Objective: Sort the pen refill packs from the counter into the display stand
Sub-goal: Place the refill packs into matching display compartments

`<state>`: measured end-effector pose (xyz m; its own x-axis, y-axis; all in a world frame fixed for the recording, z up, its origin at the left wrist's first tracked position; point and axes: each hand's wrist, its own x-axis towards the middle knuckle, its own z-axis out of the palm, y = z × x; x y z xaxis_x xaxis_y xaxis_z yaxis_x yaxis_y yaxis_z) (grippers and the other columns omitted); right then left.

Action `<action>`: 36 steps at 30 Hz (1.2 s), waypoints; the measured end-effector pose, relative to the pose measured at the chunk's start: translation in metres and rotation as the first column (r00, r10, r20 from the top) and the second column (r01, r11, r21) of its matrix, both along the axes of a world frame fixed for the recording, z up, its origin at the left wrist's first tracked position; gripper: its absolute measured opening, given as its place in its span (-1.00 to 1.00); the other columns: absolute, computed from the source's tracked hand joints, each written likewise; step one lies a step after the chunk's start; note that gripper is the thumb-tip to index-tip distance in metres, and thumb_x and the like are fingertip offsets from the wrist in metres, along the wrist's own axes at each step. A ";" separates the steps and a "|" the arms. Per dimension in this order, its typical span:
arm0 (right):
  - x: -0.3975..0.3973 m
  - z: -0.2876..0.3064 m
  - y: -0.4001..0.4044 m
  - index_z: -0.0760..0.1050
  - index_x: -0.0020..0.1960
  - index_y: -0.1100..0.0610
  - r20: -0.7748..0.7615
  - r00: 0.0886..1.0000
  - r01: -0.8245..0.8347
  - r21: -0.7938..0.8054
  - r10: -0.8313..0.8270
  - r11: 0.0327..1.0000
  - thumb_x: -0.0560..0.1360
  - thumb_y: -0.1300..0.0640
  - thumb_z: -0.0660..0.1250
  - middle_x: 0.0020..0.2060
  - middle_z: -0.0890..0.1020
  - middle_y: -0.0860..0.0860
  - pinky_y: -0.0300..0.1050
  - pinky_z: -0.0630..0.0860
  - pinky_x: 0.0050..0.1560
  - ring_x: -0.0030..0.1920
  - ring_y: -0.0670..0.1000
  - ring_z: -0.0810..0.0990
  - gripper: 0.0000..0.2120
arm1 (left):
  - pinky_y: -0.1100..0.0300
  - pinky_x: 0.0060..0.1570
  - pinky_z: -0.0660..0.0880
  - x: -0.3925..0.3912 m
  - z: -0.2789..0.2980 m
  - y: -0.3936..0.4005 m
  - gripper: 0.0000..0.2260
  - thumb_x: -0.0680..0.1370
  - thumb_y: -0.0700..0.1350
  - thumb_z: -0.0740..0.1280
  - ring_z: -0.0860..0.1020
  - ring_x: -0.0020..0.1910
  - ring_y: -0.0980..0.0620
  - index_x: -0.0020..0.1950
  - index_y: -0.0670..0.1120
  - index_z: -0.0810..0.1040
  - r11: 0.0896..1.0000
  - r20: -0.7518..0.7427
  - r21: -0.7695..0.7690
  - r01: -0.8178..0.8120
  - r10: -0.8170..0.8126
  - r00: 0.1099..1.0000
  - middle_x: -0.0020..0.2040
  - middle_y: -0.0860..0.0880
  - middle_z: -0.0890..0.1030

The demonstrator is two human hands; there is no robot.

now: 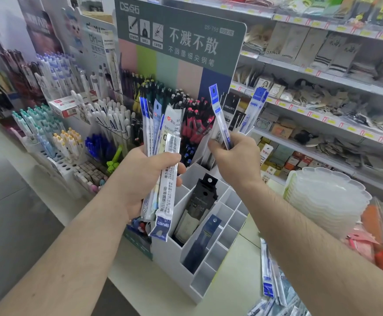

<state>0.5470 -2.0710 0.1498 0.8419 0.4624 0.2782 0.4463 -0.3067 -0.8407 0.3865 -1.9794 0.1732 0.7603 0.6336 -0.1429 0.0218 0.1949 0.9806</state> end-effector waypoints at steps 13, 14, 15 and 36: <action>0.000 -0.006 -0.004 0.54 -0.26 0.10 -0.008 0.998 -0.069 -0.244 0.069 0.967 0.51 0.04 0.42 -0.52 0.51 -0.02 -0.06 0.49 -0.42 -0.50 0.00 0.46 -0.79 | 0.23 -0.40 0.56 0.003 0.003 -0.007 -0.93 0.60 -0.20 0.33 0.60 -0.39 0.05 0.06 -0.08 0.54 0.999 -0.026 0.023 0.033 -0.032 0.999 -0.32 -0.04 0.67; 0.000 -0.004 -0.005 0.55 -0.27 0.11 -0.022 0.997 -0.079 -0.242 0.076 0.967 0.50 0.04 0.43 -0.53 0.48 -0.04 -0.13 0.43 -0.46 -0.54 -0.04 0.43 -0.78 | 0.23 -0.39 0.56 0.002 0.004 -0.008 -0.93 0.60 -0.19 0.33 0.60 -0.39 0.06 0.07 -0.09 0.54 0.999 -0.024 0.025 0.033 -0.032 0.999 -0.32 -0.04 0.67; 0.000 -0.001 -0.009 0.56 -0.28 0.11 -0.042 0.996 -0.092 -0.236 0.084 0.967 0.48 0.02 0.46 -0.56 0.46 -0.06 -0.18 0.36 -0.49 -0.57 -0.08 0.38 -0.77 | 0.22 -0.38 0.57 0.002 0.005 -0.008 -0.92 0.60 -0.19 0.33 0.60 -0.39 0.06 0.08 -0.10 0.55 0.999 -0.021 0.028 0.032 -0.032 0.999 -0.32 -0.04 0.67; 0.084 0.022 -0.043 0.53 0.02 0.10 -0.420 0.894 0.302 0.308 -0.156 0.902 0.63 0.14 0.30 -0.14 0.62 -0.02 -0.26 0.50 -0.34 -0.26 -0.10 0.58 -0.94 | 0.22 -0.48 0.55 0.049 0.036 -0.022 -0.93 0.59 -0.23 0.31 0.57 -0.46 0.06 0.05 -0.15 0.58 0.995 0.176 -0.070 -0.072 0.084 0.981 -0.31 -0.10 0.64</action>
